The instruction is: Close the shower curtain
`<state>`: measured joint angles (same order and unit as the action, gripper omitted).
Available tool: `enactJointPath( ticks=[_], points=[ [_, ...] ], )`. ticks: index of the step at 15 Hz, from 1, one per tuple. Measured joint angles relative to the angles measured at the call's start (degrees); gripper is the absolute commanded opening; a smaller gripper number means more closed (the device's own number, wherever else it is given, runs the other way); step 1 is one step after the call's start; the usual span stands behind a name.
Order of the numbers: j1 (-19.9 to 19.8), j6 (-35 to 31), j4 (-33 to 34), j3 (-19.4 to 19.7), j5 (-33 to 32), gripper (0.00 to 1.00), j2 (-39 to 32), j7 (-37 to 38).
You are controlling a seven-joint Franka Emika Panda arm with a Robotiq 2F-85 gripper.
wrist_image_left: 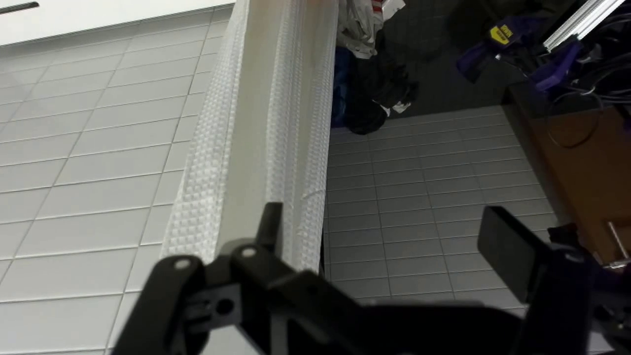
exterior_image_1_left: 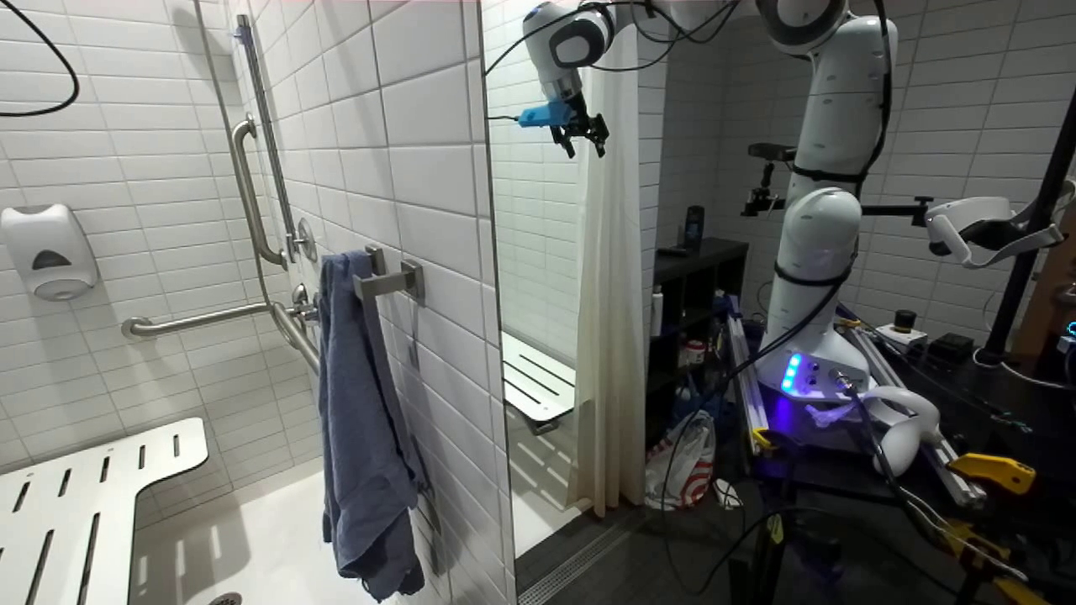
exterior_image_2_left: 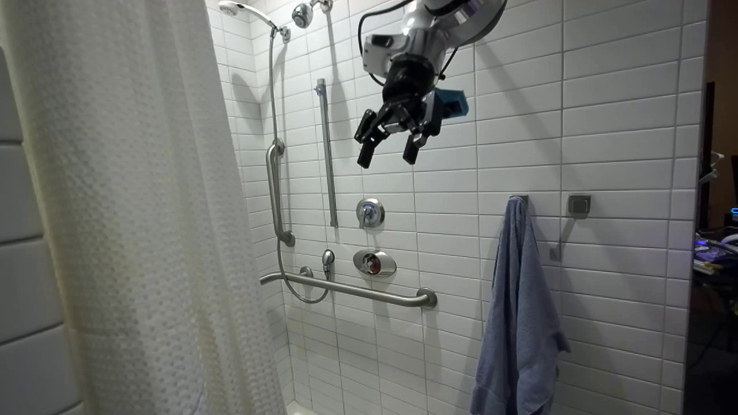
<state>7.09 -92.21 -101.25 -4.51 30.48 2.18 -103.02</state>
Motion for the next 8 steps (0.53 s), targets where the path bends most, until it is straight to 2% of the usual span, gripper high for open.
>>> enactJointPath(
  ticks=[8],
  points=[
    [0.1,0.1,7.5,-1.9,0.1,1.0,-8.0,-2.9]
  ],
)
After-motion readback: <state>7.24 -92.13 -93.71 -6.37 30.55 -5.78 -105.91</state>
